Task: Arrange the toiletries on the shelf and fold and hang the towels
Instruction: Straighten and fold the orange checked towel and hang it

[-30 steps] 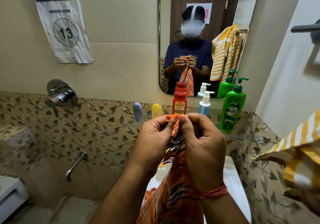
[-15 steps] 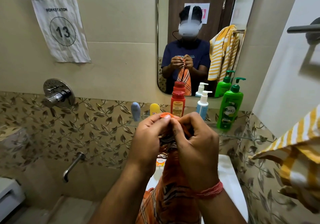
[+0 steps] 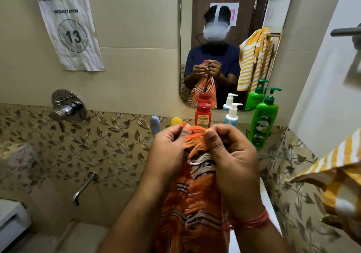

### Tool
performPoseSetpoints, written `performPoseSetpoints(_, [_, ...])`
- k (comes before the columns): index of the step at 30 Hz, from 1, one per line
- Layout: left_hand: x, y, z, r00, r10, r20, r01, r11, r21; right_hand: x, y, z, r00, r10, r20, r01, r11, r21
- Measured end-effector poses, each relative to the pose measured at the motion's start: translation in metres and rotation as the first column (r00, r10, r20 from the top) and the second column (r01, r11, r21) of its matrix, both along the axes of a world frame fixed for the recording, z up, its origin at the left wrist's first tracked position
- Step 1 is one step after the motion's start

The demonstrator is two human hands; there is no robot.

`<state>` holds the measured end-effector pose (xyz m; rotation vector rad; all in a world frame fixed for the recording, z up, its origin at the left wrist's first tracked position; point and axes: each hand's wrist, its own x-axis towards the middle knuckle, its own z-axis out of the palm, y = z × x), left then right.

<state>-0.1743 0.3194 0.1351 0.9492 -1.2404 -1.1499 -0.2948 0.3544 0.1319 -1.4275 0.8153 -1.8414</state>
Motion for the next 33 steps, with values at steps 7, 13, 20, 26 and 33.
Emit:
performPoseSetpoints(7, [-0.016,0.007,-0.007,0.978,-0.066,-0.200,0.081,0.994,0.071,0.005,-0.013,-0.014,0.864,-0.421,-0.276,0.409,0.907,-0.102])
performPoseSetpoints(13, [-0.019,0.005,-0.008,0.945,-0.023,-0.325,0.058,0.994,0.097,0.010,-0.017,-0.019,0.755,-0.542,-0.368,0.492,0.840,-0.229])
performPoseSetpoints(20, [-0.016,0.005,-0.007,0.875,-0.132,-0.466,0.195,0.977,0.089,0.003,-0.024,-0.021,0.722,-0.555,-0.413,0.466,0.831,-0.304])
performPoseSetpoints(26, [-0.017,0.004,-0.006,0.903,-0.172,-0.394,0.194,0.981,0.015,-0.001,-0.026,-0.022,0.705,-0.549,-0.450,0.449,0.836,-0.316])
performPoseSetpoints(33, [-0.021,-0.001,-0.007,0.939,-0.046,-0.342,0.070,0.996,0.058,0.001,-0.023,-0.021,0.664,-0.501,-0.555,0.431,0.863,-0.263])
